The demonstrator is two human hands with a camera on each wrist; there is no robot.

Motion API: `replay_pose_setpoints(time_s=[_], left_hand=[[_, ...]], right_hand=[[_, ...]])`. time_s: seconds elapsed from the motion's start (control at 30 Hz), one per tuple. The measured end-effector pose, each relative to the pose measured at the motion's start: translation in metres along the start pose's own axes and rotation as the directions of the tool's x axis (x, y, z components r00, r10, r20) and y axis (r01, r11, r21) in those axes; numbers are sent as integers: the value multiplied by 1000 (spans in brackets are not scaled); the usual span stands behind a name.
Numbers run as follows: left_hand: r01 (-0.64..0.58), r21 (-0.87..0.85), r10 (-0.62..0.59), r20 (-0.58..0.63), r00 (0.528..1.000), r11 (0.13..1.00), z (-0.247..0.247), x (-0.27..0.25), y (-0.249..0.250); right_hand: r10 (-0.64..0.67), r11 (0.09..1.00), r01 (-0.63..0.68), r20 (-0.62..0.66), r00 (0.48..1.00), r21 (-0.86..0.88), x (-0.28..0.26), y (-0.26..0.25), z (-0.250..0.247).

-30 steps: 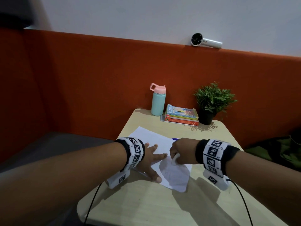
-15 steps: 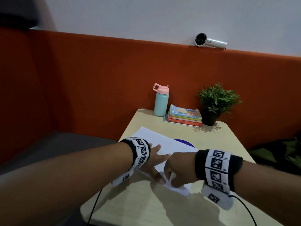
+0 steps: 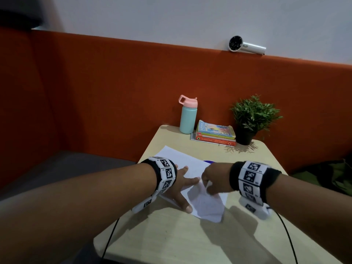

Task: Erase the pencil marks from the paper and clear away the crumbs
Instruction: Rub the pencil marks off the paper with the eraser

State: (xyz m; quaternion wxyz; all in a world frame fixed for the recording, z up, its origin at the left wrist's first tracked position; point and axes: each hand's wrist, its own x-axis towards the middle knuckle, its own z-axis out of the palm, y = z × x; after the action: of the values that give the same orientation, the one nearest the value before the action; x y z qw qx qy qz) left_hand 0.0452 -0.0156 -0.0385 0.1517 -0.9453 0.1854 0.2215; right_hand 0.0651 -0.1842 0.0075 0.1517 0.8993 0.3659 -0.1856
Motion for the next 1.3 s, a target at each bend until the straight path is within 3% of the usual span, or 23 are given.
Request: replay_pose_setpoints(time_s=[0.07,0.23,0.4,0.53,0.7,0.83,0.9,1.0,1.17,1.3], left_hand=[[7,0,-7,4,1000,1000,0,0,0],[6,-14,-6,-6,1000,1000,1,0,1],[8,-3,-7,9,1000,1000,1,2,-1],[12,-18,-12,16,1000,1000,-1,-1,0],[1,-20,-1,-8,1000,1000,3,2,-2],[17,-17,-17,-3,1000,1000,3,4,-1],[18,-19,-18,3,1000,1000,1,4,-1],[26,-1,-26,-6,1000,1000,1,3,0],[13,12,-13,-17,1000,1000,3,2,-2],[9,-13,-9,-32,999,1000,2,3,0]], right_hand=[[23,1000,-23,-16,1000,3,1,5,2],[-164,983,161,19,986,90,-12,-23,19],[8,999,-6,-38,999,31,-3,8,10],[-132,989,129,33,991,79,-16,-19,27],[-23,996,25,-18,1000,80,-9,7,14],[-114,979,108,24,993,175,-15,-9,6],[-109,986,114,-42,993,122,-16,-10,-6],[-5,998,14,-145,989,57,-9,4,-18],[32,999,-33,-33,999,-21,2,-1,-2],[-100,994,100,7,995,40,-12,-28,14]])
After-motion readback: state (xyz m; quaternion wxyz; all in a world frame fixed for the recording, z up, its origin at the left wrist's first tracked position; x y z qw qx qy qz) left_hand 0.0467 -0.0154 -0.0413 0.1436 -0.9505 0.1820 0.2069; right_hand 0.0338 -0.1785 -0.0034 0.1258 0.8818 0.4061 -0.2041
